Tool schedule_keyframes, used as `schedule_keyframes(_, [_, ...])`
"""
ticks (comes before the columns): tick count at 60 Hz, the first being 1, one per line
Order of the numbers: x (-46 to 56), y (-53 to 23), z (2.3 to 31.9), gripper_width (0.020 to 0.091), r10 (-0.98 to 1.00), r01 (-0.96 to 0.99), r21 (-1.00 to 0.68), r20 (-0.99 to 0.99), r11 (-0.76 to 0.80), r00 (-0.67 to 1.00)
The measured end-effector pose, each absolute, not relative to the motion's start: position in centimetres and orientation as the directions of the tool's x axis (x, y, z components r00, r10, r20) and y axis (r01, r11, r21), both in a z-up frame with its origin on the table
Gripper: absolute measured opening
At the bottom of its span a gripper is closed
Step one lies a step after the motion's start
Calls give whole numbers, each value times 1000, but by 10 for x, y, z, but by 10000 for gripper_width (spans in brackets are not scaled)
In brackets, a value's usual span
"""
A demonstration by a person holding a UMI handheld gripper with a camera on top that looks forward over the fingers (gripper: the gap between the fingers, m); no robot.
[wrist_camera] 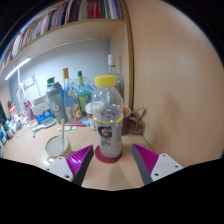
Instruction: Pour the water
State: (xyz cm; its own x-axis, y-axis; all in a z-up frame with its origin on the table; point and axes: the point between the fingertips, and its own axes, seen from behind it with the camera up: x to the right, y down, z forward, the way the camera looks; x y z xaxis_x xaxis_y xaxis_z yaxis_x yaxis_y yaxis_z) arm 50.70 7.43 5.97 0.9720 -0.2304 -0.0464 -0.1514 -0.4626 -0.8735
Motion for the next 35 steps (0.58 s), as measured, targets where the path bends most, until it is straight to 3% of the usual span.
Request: schedule_keyframes(35, [396,-144,186,841,-237,-237,-854,-138,-463,962])
